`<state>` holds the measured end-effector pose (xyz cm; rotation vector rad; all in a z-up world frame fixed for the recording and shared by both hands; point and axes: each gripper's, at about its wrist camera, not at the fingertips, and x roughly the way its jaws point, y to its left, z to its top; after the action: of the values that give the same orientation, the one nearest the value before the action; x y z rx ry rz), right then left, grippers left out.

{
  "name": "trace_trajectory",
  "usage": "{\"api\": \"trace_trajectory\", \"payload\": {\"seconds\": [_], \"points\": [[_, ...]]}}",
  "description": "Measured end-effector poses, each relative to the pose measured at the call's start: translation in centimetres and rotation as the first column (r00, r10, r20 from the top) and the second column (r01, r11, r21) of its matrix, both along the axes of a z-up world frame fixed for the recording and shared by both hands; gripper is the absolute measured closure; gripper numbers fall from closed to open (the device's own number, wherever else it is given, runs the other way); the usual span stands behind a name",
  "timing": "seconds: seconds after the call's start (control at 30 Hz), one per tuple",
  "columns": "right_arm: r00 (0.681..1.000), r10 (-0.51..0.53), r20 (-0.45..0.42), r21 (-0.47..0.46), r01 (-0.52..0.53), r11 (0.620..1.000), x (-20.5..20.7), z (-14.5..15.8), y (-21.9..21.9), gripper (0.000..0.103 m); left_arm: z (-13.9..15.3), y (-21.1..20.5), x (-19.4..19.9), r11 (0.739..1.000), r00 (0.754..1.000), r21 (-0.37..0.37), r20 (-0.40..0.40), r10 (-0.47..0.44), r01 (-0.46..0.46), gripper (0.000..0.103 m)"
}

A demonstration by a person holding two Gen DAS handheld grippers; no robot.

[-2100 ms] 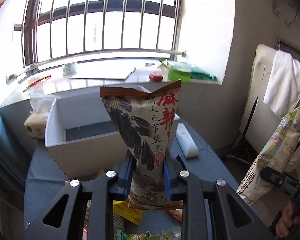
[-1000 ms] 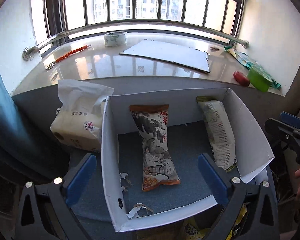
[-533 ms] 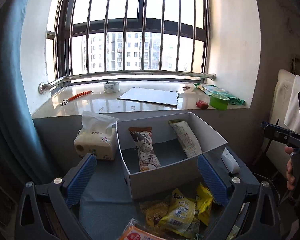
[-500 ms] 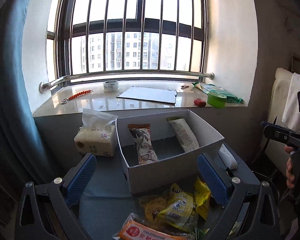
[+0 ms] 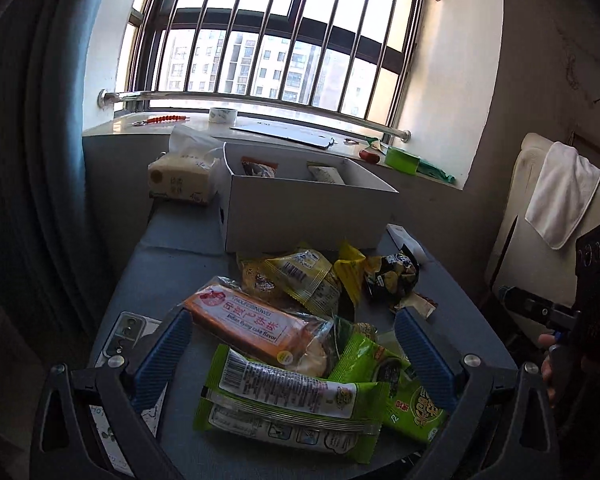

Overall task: Organize snacks
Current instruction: 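Grasp the green seaweed pack with right tool while left tool grasps green-white bag, then carry both held packs into the white box and open both tools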

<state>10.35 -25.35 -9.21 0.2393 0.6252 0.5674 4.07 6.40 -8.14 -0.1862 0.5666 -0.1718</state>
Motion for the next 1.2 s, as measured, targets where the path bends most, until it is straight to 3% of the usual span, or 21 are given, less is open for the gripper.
{"api": "trace_trajectory", "payload": {"seconds": [0.17,0.3,0.43,0.53,0.67,0.73,0.8,0.83,0.87,1.0,1.2], "points": [[0.997,0.061,-0.04,-0.077,-0.064,0.995,-0.6,-1.9,1.0,0.0,-1.3,-0.7,-0.6,0.999,0.999,0.033,-0.041,-0.029,0.031,0.0],[0.987,0.155,-0.04,-0.193,-0.16,0.968,-1.5,-2.4,3.7,0.0,-3.0,-0.1,-0.1,1.0,0.993,-0.015,-0.121,-0.004,0.002,0.0],[0.97,0.24,0.029,-0.395,-0.209,0.894,-3.6,-3.2,7.7,0.0,-4.1,1.0,0.1,0.995,0.984,-0.098,-0.178,0.019,-0.037,0.0],[0.957,0.291,0.024,-0.513,-0.238,0.825,-4.2,-4.4,10.2,0.0,-5.0,1.8,-0.1,0.985,0.972,-0.153,-0.231,0.047,-0.084,0.0],[0.94,0.338,0.03,-0.652,-0.238,0.72,-4.4,-6.2,12.5,0.0,-6.3,2.8,-0.5,0.958,0.954,-0.253,-0.294,0.057,-0.135,0.0],[0.936,0.351,0.014,-0.709,-0.239,0.663,-4.3,-7.2,13.2,0.0,-6.8,2.9,-0.5,0.95,0.946,-0.268,-0.318,0.069,-0.159,0.0],[0.932,0.363,0.004,-0.737,-0.243,0.631,-4.3,-8.0,13.5,0.007,-7.1,2.7,-0.4,0.946,0.937,-0.271,-0.34,0.076,-0.175,0.0],[0.931,0.366,-0.007,-0.73,-0.255,0.634,-4.3,-8.2,13.5,0.018,-7.3,2.6,-0.3,0.944,0.934,-0.277,-0.349,0.074,-0.179,0.0],[0.932,0.362,-0.015,-0.701,-0.268,0.661,-4.1,-8.0,13.2,0.035,-7.4,2.6,-0.3,0.942,0.932,-0.284,-0.356,0.072,-0.181,0.0],[0.945,0.327,-0.024,-0.673,-0.257,0.693,-3.7,-7.5,12.3,0.035,-7.8,1.9,-0.2,0.936,0.917,-0.287,-0.391,0.079,-0.203,0.0],[0.967,0.252,0.027,-0.581,-0.19,0.791,-3.6,-5.3,9.5,0.035,-8.6,1.6,0.4,0.912,0.887,-0.327,-0.455,0.077,-0.247,0.0]]}}
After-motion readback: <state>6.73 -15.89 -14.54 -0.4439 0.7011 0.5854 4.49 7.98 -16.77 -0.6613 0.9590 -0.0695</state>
